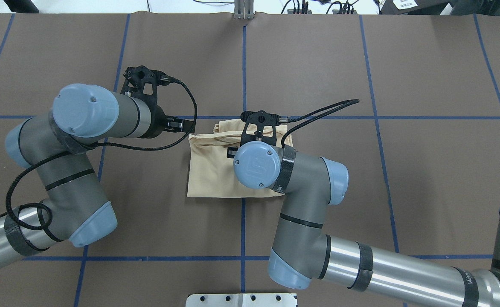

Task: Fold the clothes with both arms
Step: 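Release the shirt and raise the right gripper away while the left gripper opens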

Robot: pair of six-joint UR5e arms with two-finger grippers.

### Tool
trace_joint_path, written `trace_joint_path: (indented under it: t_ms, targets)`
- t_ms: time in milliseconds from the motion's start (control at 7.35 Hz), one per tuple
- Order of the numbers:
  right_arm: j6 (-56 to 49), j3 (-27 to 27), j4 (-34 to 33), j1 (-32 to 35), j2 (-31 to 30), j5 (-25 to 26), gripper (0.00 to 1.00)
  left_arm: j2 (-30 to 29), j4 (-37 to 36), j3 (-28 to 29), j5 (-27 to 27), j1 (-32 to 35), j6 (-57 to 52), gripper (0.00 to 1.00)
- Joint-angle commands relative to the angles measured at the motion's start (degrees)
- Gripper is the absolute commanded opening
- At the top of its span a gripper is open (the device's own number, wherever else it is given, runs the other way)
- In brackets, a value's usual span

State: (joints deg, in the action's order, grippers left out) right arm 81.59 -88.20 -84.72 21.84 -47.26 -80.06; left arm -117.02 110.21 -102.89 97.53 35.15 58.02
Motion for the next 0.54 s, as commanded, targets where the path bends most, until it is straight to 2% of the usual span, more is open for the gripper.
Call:
trace_joint_path:
  t_ms: [0, 136, 272, 408]
  targets:
    - [-2.0, 4.3, 0.3, 2.7, 3.3, 0.2, 0.4, 0.0, 0.0, 0.0, 0.0, 0.0, 0.0, 1.0]
    - [-2.6, 9.8, 1.7, 5.4, 7.0, 0.0, 0.33, 0.0, 0.0, -0.1, 0.0, 0.0, 0.0, 1.0]
    - [-3.3, 19.1, 6.0, 8.4, 11.4, -0.2, 0.28, 0.0, 0.0, -0.1, 0.0, 0.0, 0.0, 1.0]
    - [-4.1, 25.4, 11.3, 11.3, 13.6, -0.6, 0.26, 0.0, 0.0, -0.1, 0.0, -0.1, 0.0, 1.0]
